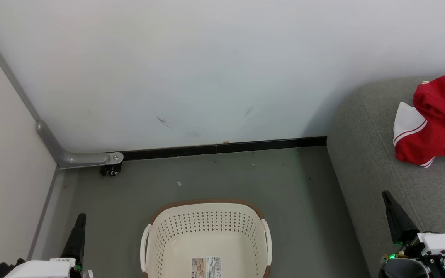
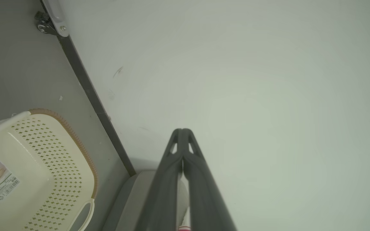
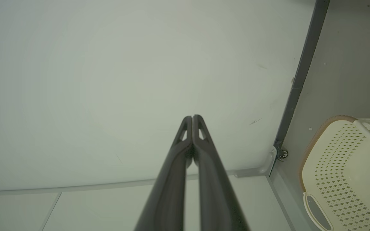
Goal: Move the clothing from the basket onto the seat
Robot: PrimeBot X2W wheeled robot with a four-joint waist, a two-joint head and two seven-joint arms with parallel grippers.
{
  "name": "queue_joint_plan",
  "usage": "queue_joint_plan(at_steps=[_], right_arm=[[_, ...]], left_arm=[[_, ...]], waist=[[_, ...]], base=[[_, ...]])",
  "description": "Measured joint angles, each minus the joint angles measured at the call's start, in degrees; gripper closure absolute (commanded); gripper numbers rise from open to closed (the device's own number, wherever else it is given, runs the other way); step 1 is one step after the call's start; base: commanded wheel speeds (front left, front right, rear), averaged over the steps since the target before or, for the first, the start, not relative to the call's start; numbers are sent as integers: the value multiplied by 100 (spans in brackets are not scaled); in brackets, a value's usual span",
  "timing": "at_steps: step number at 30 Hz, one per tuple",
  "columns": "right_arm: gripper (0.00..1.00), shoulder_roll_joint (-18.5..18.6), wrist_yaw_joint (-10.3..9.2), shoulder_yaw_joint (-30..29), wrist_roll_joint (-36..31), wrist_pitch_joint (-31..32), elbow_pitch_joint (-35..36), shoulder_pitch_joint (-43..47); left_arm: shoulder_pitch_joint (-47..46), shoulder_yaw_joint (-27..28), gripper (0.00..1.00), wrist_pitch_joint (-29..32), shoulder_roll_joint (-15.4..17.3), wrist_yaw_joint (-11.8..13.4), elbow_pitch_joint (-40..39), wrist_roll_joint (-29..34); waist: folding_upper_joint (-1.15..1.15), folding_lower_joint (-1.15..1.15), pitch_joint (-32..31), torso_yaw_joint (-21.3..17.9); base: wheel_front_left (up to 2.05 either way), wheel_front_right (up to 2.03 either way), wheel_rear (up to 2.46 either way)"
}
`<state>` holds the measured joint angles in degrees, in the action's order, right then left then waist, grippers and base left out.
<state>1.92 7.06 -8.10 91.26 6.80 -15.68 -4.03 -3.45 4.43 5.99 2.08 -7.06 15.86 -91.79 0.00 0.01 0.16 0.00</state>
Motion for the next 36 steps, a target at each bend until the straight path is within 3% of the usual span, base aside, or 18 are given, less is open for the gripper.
queue_joint_plan(at_steps=[36], right_arm=[[100, 0, 0, 7, 0, -7, 2, 0]], left_arm=[[0, 2, 100, 0, 0, 0, -4, 0]], waist=[[0, 0, 1, 0]], base=[[0, 0, 0]])
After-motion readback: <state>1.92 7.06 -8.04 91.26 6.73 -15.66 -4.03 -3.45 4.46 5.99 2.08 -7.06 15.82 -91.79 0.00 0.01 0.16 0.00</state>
